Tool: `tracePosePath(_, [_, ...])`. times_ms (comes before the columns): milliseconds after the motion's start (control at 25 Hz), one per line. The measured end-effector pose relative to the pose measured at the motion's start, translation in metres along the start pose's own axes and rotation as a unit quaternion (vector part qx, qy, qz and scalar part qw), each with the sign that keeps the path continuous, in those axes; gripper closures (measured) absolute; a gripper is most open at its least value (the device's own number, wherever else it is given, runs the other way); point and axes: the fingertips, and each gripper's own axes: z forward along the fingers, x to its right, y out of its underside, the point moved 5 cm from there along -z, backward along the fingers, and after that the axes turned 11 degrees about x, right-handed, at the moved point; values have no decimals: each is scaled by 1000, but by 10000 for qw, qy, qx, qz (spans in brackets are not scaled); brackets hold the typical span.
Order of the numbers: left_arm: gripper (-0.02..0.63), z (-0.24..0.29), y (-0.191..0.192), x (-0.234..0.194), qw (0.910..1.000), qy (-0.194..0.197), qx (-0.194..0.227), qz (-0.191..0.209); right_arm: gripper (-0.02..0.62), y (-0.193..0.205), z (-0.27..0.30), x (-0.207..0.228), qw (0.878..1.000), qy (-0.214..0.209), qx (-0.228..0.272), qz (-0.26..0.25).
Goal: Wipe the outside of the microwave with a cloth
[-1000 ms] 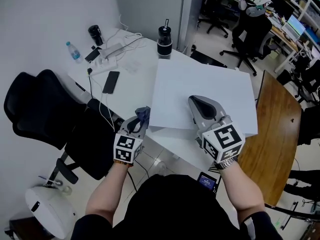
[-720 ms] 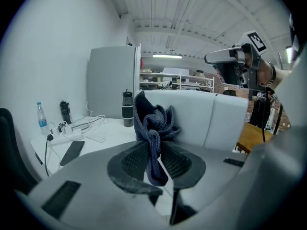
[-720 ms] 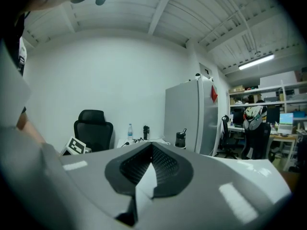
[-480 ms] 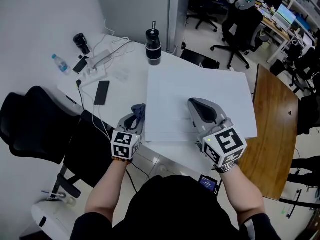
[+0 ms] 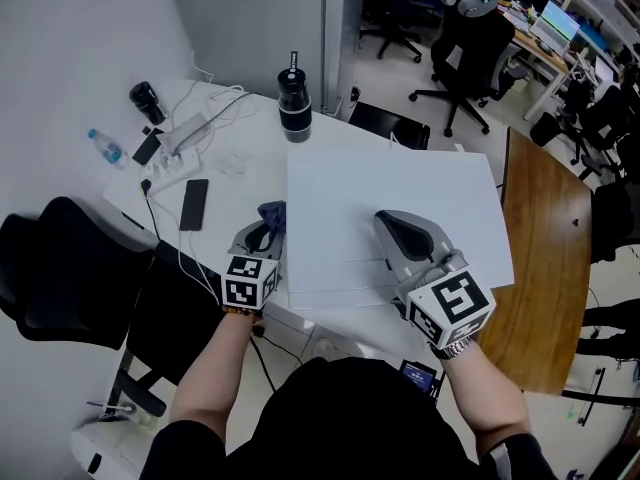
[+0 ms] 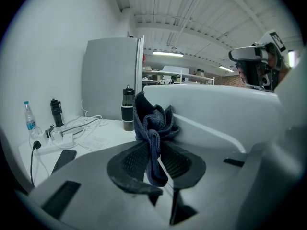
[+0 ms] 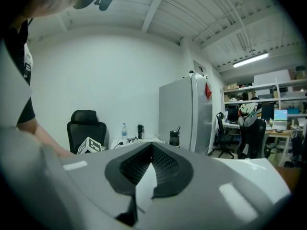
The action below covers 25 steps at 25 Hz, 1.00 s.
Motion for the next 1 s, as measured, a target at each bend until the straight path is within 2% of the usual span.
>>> tracePosePath(640, [529, 54, -5, -34, 9998, 50, -184, -98, 594, 6, -9, 16, 9990, 424, -110, 15])
tracePosePath(1000, [529, 45, -24, -39, 9997, -33, 68, -233, 594, 9, -39, 26, 9968, 765, -191, 89])
